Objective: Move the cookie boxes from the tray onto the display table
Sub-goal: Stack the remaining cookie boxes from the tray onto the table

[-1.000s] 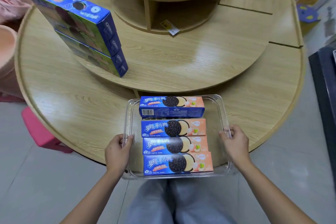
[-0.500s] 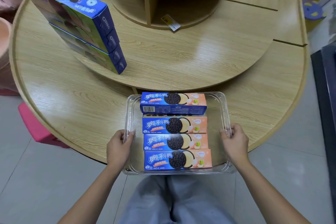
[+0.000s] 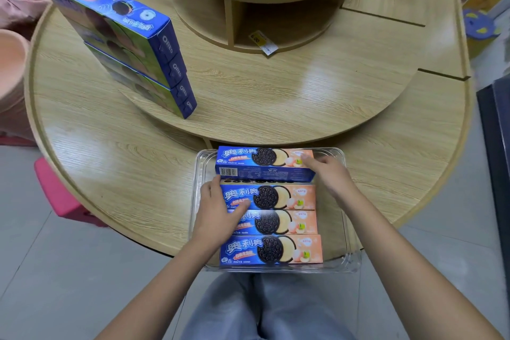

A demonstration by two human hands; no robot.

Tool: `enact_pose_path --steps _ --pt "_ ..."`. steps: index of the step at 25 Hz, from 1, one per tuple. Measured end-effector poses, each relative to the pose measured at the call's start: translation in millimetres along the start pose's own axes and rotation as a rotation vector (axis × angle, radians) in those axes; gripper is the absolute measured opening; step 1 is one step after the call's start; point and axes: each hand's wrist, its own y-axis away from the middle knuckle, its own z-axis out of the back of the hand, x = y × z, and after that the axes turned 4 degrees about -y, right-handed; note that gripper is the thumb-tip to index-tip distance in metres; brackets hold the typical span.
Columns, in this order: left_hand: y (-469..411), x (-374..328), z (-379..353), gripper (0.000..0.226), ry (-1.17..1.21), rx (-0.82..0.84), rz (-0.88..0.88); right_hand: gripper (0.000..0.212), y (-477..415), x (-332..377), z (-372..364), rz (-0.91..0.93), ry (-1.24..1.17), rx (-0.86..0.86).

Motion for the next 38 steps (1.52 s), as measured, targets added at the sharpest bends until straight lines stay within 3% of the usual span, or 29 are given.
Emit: enact_pose_path --steps 3,7,10,12,16,22,30,38 --pt "-13 -2 -5 0.083 0.087 -0.056 0.105 0.068 -11 -2 -13 -0.040 -0.045 0.036" --pt "-23 1 -11 0.068 0.218 0.025 0.307 0.058 -16 -1 -18 0.026 -0.010 -0.007" --pt "-22 4 -9 0.056 0.212 0.026 0.268 0.049 -15 -2 -17 0.055 -0.017 0.019" --pt "-22 6 -2 0.060 0.218 0.046 0.256 0.043 -13 -3 -15 0.086 -0.049 0.007" --pt "-26 19 19 0.063 0.274 0.187 0.239 0.049 0 6 -2 0.131 -0.103 -0.001" --pt "-20 36 38 0.061 0.245 0.179 0.181 0.060 4 8 23 0.126 -0.205 0.222" --pt "-14 32 60 0.074 0.422 0.042 0.102 0.067 15 8 47 0.330 -0.358 0.033" --pt "-87 -29 77 0.069 0.481 -0.049 -0.077 0.061 4 40 88 0.521 -0.623 -0.114"
